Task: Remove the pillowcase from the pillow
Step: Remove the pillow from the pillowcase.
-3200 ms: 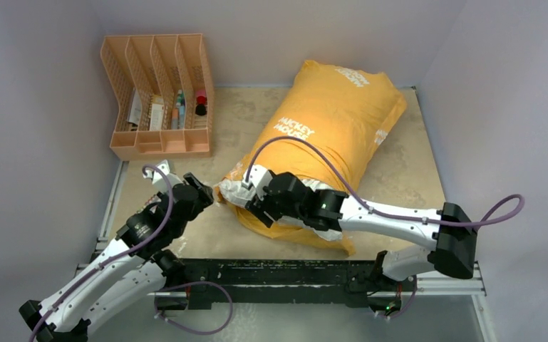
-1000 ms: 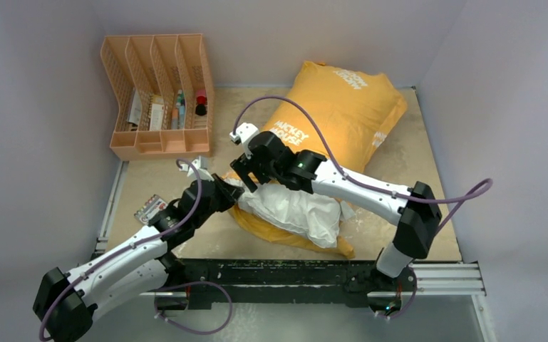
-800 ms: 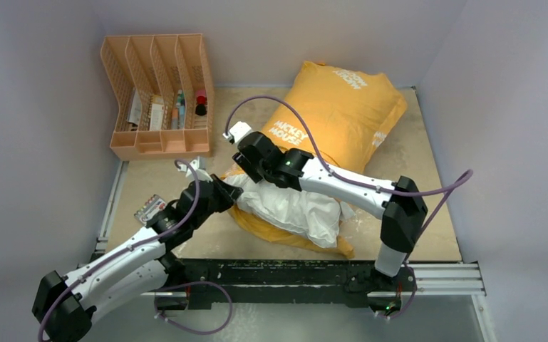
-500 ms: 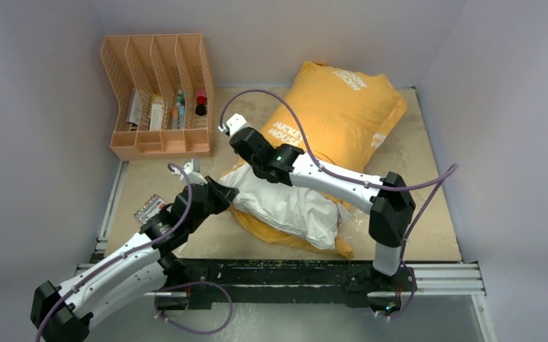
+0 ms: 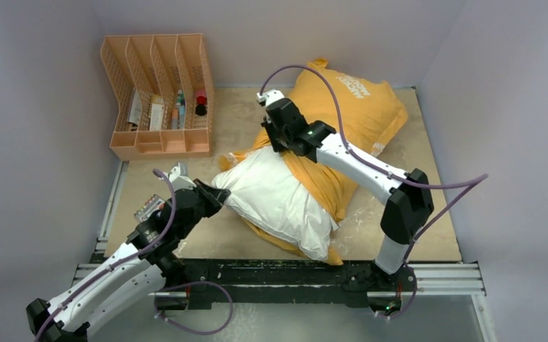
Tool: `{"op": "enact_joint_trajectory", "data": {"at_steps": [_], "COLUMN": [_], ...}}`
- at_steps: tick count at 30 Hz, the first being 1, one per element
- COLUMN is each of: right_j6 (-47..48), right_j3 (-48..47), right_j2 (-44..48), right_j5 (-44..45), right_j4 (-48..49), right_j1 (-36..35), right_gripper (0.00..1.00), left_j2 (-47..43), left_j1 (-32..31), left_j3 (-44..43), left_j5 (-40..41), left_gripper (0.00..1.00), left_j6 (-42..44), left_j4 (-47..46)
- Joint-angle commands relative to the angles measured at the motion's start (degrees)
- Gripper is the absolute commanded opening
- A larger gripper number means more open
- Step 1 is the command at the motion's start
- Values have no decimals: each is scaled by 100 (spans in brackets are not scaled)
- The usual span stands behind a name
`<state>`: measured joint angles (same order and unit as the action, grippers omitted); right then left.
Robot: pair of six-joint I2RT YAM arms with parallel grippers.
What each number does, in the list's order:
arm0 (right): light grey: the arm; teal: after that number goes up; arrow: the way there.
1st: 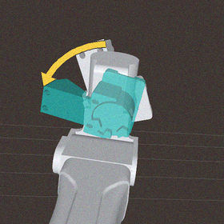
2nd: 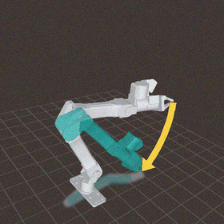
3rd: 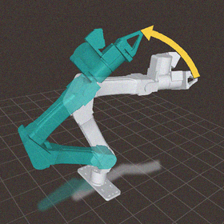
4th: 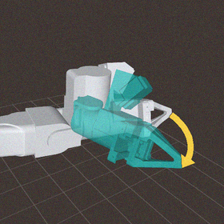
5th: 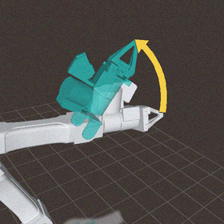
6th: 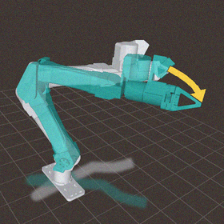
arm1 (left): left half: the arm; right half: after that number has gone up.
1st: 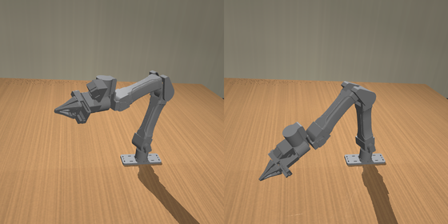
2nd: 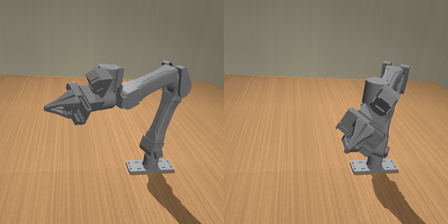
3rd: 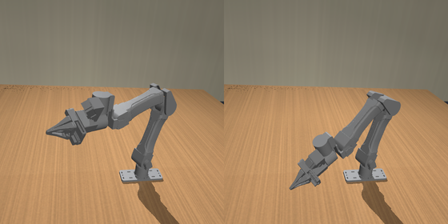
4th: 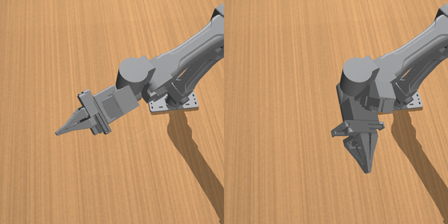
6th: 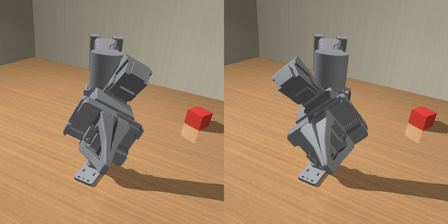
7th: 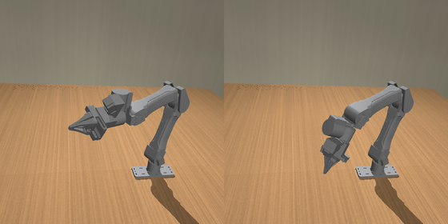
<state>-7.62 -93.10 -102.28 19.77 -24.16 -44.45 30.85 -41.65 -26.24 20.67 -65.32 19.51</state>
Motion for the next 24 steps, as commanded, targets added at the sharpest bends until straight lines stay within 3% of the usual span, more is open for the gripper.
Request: {"op": "enact_joint_trajectory", "data": {"at_steps": [1, 3, 5, 9, 14, 19, 20, 22, 24], "right_j6": [-447, -559, -666, -1175, -2034, -2539, -2586, -2611, -2609], "right_j3": [299, 800, 1351, 2470, 3841, 4695, 4778, 4832, 4742], "right_j2": [1049, 1729, 2535, 4056, 5043, 5122, 5040, 4802, 4489], "right_j5": [-750, -881, -991, -1160, -1622, -1968, -1968, -2252, -2441], "right_j4": [-614, -491, -357, -471, -657, -17, 176, 584, 850], "right_j1": [424, 421, 428, 427, 427, 425, 423, 421, 427], "right_gripper": [20, 43, 58, 72, 73, 65, 63, 62, 62], "left_j2": [308, 570, 819, 1384, 2554, 3421, 3548, 3671, 3571], "left_j1": [41, 37, 36, 86, 670, 2199, 2488, 2732, 2736], "left_j3": [-574, -823, -1035, -1609, -2494, -2992, -3071, -3208, -3166], "left_j5": [570, 642, 713, 991, 233, -1705, -2153, -2684, -2859], "left_gripper": [0, 0, 0, 0, 0, 0, 4, 36, 52], "left_j6": [462, 678, 889, 1380, 1996, 2171, 2139, 2135, 2084], "left_j4": [881, 919, 928, 968, 650, 37, -37, -124, -81]}}
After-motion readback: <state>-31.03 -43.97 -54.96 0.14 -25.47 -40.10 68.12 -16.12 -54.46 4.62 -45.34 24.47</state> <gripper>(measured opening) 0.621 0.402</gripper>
